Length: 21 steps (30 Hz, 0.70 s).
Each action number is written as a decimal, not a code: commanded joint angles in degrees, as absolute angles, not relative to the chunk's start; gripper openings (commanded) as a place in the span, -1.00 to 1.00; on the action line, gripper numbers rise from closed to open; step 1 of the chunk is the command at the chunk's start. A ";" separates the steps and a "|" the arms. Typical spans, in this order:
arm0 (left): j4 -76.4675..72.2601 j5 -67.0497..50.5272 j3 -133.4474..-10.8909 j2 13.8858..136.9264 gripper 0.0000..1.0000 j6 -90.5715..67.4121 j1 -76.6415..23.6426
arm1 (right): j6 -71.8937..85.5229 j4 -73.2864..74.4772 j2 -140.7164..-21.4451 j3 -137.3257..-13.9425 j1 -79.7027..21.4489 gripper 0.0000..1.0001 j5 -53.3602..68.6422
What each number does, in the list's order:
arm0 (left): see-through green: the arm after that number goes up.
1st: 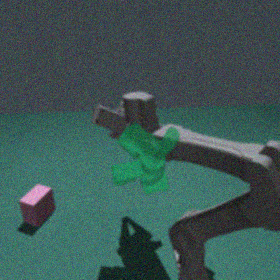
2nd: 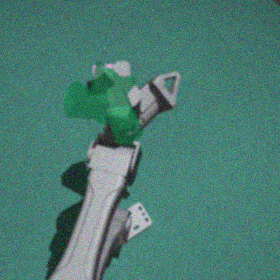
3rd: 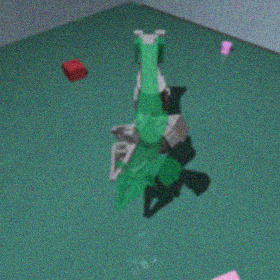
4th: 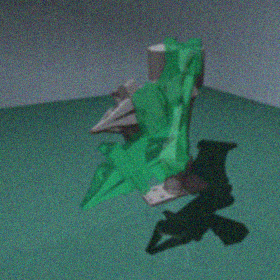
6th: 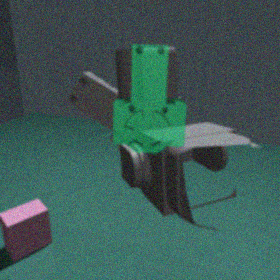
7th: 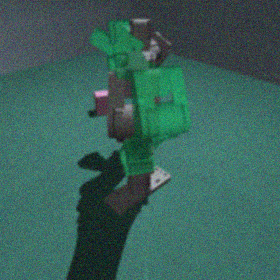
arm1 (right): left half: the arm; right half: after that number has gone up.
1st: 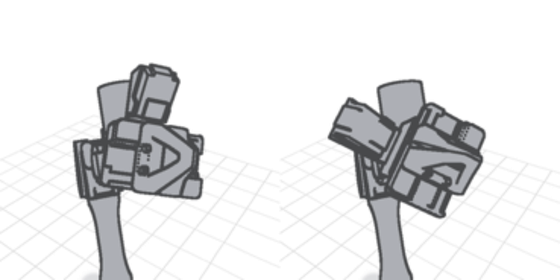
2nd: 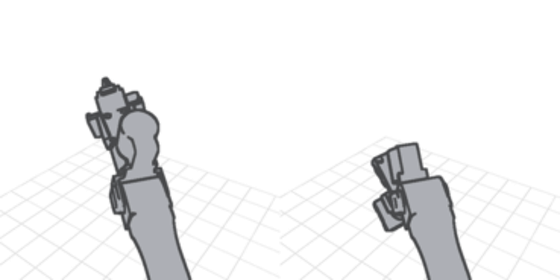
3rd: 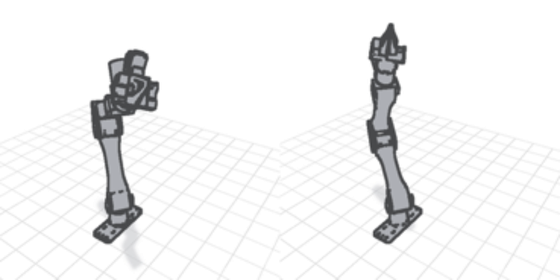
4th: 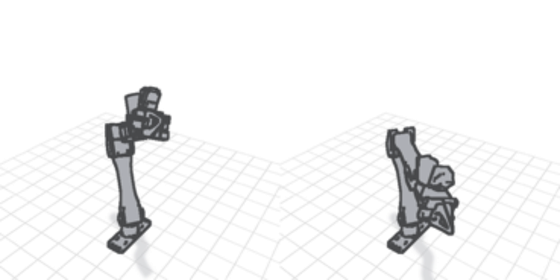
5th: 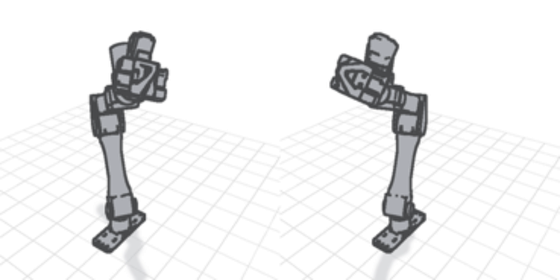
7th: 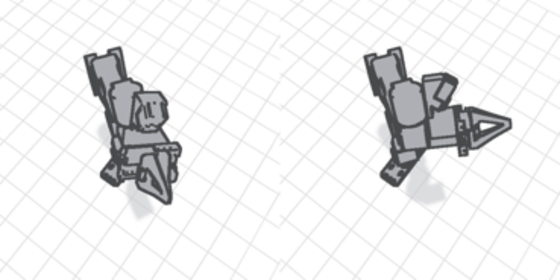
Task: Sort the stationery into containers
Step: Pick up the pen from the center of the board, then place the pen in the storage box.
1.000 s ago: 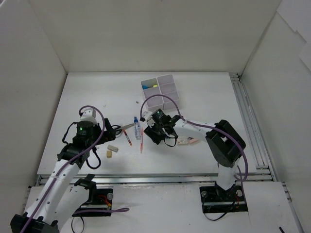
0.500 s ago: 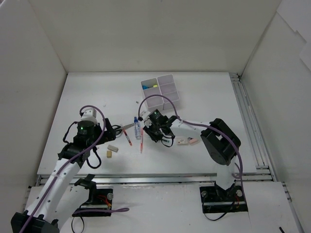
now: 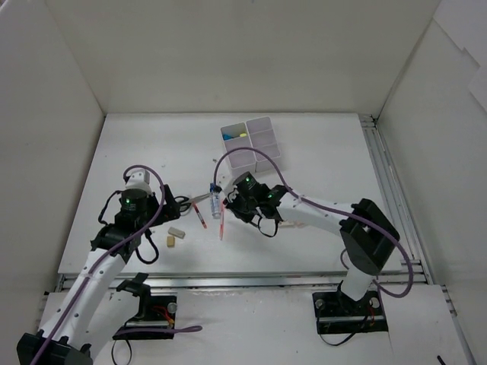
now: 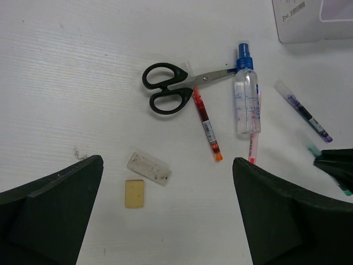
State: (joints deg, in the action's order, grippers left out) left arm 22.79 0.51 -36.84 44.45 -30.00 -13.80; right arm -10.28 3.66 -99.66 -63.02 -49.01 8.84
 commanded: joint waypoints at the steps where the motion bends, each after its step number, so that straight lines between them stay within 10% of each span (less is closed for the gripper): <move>1: 19.25 1.32 -39.11 45.00 0.99 -29.09 -13.89 | -12.48 -4.37 -89.67 -63.90 -46.69 -1.00 6.86; 21: 15.91 1.85 -45.61 57.74 0.99 -28.74 -13.89 | -10.28 -56.25 -118.09 -91.21 -26.11 -1.00 -4.48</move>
